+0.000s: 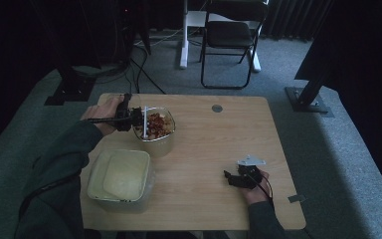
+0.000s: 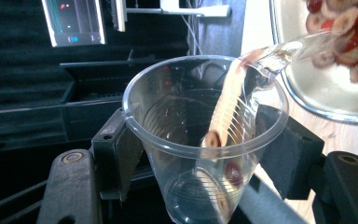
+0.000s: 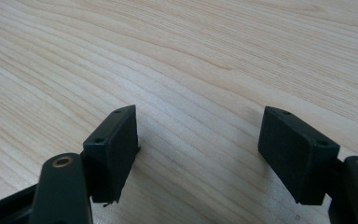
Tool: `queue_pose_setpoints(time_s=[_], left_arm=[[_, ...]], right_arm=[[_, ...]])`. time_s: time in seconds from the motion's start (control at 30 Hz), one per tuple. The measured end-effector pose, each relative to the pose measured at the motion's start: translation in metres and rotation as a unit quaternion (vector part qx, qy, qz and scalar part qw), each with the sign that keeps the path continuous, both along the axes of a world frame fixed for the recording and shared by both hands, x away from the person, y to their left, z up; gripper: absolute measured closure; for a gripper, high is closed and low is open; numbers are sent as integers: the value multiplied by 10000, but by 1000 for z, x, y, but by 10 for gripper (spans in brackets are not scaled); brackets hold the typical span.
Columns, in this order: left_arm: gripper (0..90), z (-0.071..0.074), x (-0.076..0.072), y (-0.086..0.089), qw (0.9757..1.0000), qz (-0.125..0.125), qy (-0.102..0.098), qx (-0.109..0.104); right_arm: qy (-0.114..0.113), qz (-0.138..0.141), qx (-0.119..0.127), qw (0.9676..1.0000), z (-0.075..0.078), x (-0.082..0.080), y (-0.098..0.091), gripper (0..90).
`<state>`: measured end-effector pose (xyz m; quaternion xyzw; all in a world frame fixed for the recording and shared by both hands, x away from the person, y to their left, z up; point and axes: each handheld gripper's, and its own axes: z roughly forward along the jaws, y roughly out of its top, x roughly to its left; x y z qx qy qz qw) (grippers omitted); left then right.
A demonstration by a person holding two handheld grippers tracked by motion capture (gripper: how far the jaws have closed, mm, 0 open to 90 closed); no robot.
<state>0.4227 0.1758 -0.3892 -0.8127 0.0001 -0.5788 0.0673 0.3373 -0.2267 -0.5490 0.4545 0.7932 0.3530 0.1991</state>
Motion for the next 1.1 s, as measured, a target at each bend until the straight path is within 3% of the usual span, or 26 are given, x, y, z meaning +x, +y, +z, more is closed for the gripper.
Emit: queue_pose_setpoints(time_s=[0.37,0.5,0.77,1.1], left_arm=[[356,-3,-1,-1,9987,-21,-107,506],[357,-2,-2,-2,9985,-39,-151,521],[359,-3,-3,-3,9965,-79,-225,799],[360,-4,-3,-4,9955,-99,-256,906]], right_arm=[[-5,-6,-3,10000,0,0,0,280],[-4,-7,-2,10000,0,0,0,280],[-4,-6,-1,10000,0,0,0,280],[0,-15,1,10000,0,1,0,280]])
